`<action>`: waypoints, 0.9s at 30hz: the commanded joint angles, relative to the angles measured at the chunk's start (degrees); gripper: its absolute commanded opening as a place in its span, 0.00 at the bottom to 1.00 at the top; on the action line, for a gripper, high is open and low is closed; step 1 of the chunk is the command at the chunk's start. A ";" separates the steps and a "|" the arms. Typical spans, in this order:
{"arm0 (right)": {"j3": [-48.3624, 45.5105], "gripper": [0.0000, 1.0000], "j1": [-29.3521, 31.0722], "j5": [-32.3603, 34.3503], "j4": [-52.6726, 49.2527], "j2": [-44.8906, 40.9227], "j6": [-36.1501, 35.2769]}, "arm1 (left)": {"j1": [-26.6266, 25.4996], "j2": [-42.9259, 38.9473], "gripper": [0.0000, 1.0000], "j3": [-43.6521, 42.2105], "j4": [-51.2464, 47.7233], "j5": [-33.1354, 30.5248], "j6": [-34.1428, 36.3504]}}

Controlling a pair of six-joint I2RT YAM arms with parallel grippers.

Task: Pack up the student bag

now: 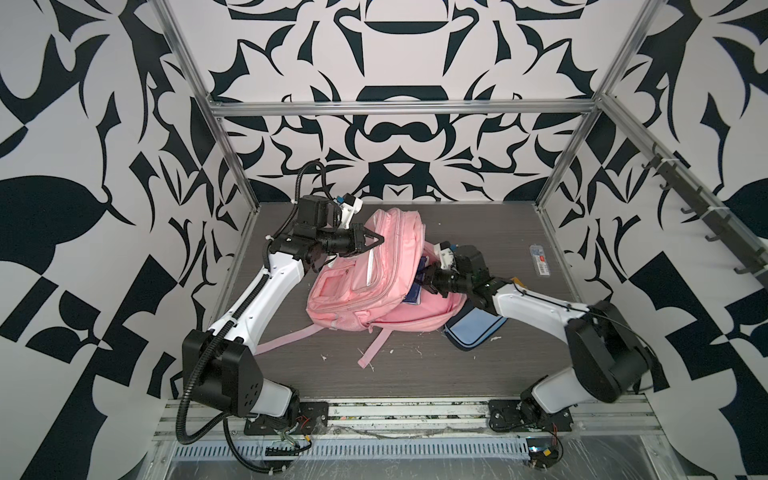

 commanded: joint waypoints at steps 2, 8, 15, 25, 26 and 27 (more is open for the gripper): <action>7.56 0.00 1.14 -2.13 12.08 5.93 0.39 | -0.75 -2.50 0.00 0.87 10.15 4.02 -1.30; 11.59 0.00 1.79 -4.34 14.41 14.76 1.54 | -0.95 -3.08 0.00 0.03 10.54 2.09 -1.83; 14.23 0.32 1.71 -3.75 4.98 13.63 -4.58 | -0.90 -3.24 0.00 -1.99 9.18 -2.66 -1.20; 15.85 0.96 -0.54 2.94 -16.31 0.34 -17.34 | 0.39 -0.02 0.00 -1.57 6.49 -5.71 0.93; 15.06 0.96 -1.03 3.90 -18.32 -1.77 -18.08 | 0.40 0.59 0.00 -1.38 6.06 -5.89 1.24; 14.02 0.96 -1.53 4.95 -20.58 -3.86 -18.79 | 0.46 1.17 0.00 -1.29 5.55 -6.23 1.79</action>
